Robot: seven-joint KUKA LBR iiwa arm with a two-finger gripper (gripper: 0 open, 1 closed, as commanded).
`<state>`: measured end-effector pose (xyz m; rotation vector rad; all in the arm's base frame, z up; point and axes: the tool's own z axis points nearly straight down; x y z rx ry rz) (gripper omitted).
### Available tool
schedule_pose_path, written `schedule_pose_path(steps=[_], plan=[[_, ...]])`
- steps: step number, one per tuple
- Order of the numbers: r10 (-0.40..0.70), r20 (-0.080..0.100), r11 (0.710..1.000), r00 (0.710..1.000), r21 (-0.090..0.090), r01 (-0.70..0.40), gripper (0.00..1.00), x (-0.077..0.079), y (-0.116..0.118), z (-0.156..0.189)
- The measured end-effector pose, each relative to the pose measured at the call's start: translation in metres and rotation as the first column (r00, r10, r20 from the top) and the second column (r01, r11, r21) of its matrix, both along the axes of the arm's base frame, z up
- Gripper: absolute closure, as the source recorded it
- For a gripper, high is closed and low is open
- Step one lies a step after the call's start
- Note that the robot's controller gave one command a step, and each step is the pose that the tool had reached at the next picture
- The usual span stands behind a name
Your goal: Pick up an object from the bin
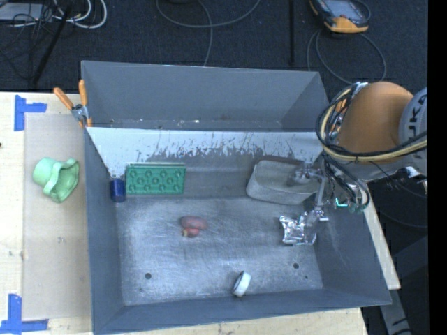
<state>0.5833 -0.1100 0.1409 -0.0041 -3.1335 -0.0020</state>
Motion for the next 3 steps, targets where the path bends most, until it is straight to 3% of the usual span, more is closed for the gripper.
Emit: schedule_pose_path(steps=[1, 2, 3], plan=[[-0.117, 0.020, 0.993, 0.993, -0.001, 0.117, 0.00, -0.014, -0.015, -0.045], [-0.214, 0.007, 0.977, 0.977, 0.000, 0.215, 0.00, -0.024, -0.011, -0.038], [-0.466, 0.007, 0.885, 0.885, 0.000, 0.466, 0.00, -0.027, -0.012, -0.037]])
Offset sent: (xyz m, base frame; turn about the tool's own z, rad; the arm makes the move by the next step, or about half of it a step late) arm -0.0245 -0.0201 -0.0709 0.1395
